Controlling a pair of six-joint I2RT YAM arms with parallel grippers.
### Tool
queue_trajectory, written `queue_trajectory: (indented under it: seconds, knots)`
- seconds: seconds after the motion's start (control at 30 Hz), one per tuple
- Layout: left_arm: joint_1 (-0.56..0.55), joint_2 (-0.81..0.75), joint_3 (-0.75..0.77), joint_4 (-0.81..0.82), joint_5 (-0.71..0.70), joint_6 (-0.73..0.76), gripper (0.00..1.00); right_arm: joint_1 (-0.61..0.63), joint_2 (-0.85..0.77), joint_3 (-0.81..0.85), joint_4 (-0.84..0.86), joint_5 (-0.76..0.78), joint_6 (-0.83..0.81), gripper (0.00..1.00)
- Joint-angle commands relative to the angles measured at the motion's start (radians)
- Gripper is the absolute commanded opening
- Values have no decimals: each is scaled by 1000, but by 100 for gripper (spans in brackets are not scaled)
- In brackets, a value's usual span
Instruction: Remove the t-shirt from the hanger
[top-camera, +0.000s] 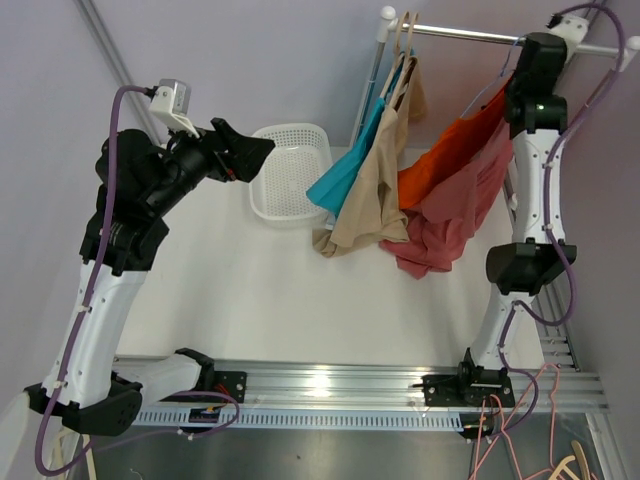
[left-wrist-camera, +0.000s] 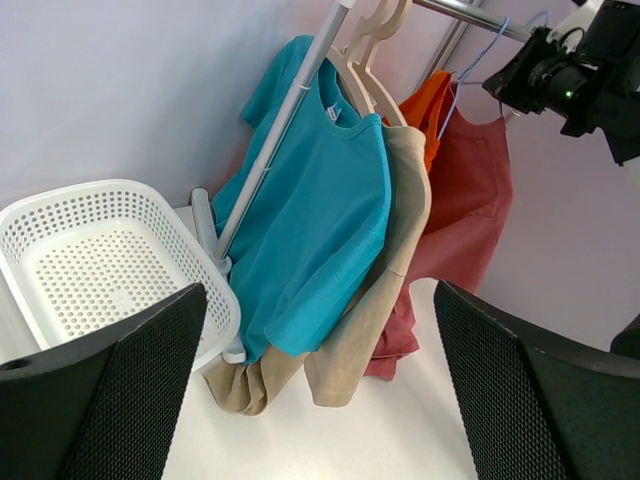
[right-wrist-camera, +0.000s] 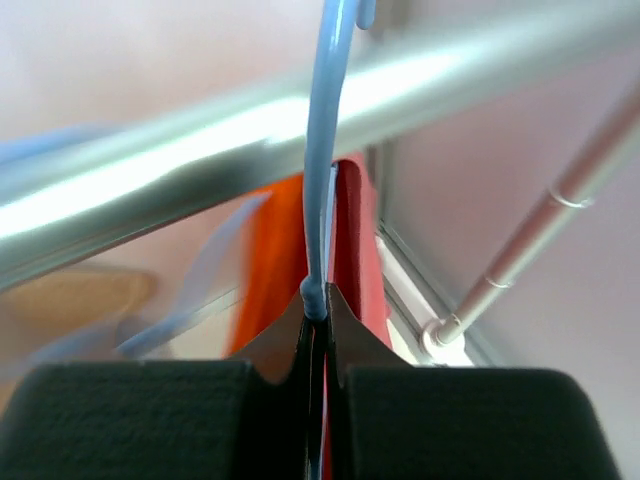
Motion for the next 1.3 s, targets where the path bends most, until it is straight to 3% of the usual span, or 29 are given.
queue_trajectory:
  seconds: [0.0, 0.1, 0.13, 0.23, 0.33, 0.47, 0.53, 0.57, 0.6, 0.63, 0.67, 0.73, 0.77, 0.83, 0.9, 1.1, 1.27]
  knots:
    - [-4, -6, 8, 20, 16, 9, 100, 159, -176, 26, 145, 114, -203, 0]
    - [-33, -8, 14, 12, 22, 29, 99, 232, -298, -131, 197, 188, -289, 0]
    - [-54, -11, 18, 6, -36, 63, 99, 248, -335, -185, 240, 221, -300, 0]
    - [-134, 0, 55, -35, -110, 117, 100, 271, -454, -334, 220, 377, -241, 0]
    - [-228, 14, 66, -72, -159, 156, 100, 271, -533, -414, 49, 510, -36, 0]
    - [-441, -5, -47, -26, -297, 227, 100, 272, -676, -580, -114, 473, 277, 0]
    - [-618, -27, -110, 68, -374, 270, 99, 274, -774, -679, -166, 418, 353, 0]
    - [-674, -60, -247, 122, -436, 287, 100, 274, -808, -712, -173, 369, 376, 0]
    - [-787, -80, -303, 274, -469, 328, 99, 274, -837, -742, -182, 349, 425, 0]
    - [-843, -100, -355, 372, -501, 350, 100, 274, -863, -773, -177, 334, 434, 0]
    - [-884, -118, -546, 474, -518, 368, 100, 274, -909, -820, -179, 314, 444, 0]
    - [-985, -141, -650, 748, -500, 443, 99, 276, -937, -839, -191, 291, 453, 0]
    - [-1005, -135, -761, 823, -495, 466, 99, 276, -955, -836, -205, 282, 456, 0]
    - [-1045, -88, -828, 979, -457, 514, 100, 276, -980, -832, -237, 243, 457, 0]
    - [-1046, -42, -818, 1029, -435, 513, 99, 276, -998, -830, -248, 220, 457, 0]
    - [-1070, 165, -704, 1167, -421, 534, 100, 276, -1027, -827, -277, 208, 456, 0]
    - [-1073, 326, -551, 1167, -394, 563, 99, 276, -1034, -833, -286, 183, 464, 0]
